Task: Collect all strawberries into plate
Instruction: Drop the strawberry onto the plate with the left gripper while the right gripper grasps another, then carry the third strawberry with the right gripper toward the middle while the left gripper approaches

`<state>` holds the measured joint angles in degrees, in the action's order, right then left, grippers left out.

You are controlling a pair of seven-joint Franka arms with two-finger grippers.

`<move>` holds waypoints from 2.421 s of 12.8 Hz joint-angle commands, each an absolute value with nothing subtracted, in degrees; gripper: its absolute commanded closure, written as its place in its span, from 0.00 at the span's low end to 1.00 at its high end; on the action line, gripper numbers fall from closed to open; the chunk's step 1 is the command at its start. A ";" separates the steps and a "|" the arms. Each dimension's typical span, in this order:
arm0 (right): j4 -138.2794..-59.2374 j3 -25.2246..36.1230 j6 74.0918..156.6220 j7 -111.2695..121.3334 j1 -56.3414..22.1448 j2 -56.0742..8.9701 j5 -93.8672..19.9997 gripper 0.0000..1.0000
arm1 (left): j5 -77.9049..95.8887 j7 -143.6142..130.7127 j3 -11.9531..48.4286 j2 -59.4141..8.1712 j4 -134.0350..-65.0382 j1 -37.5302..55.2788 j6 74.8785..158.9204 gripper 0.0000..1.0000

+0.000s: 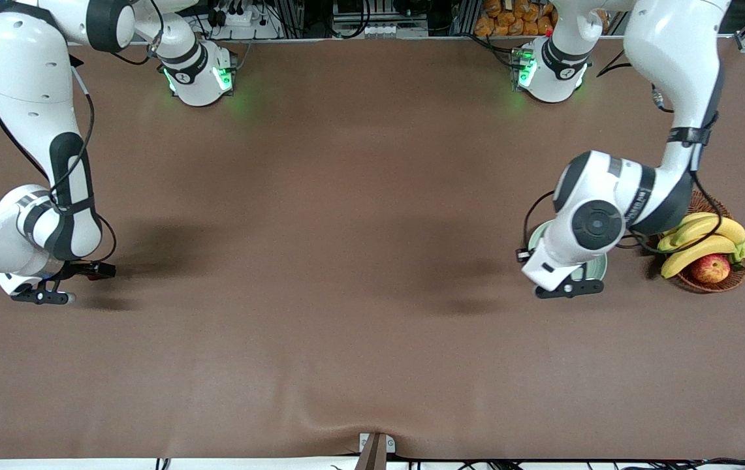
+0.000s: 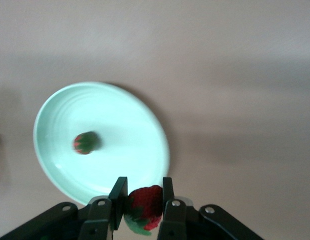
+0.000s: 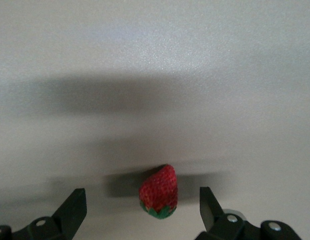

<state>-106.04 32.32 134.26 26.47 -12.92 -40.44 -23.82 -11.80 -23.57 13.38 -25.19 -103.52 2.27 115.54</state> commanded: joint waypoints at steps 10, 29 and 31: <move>-105.64 30.59 134.12 32.08 -11.33 -39.47 -23.91 1.00 | -10.90 -19.15 17.30 -18.63 -99.45 -3.78 108.08 0.00; -90.88 27.70 119.69 23.33 -38.91 -36.21 -34.63 1.00 | -10.72 -34.28 23.03 -21.80 -85.52 6.59 103.09 0.00; -90.88 24.02 124.78 15.33 -41.04 -37.17 -34.72 1.00 | -10.64 -34.28 23.03 -21.88 -85.69 6.50 103.18 0.00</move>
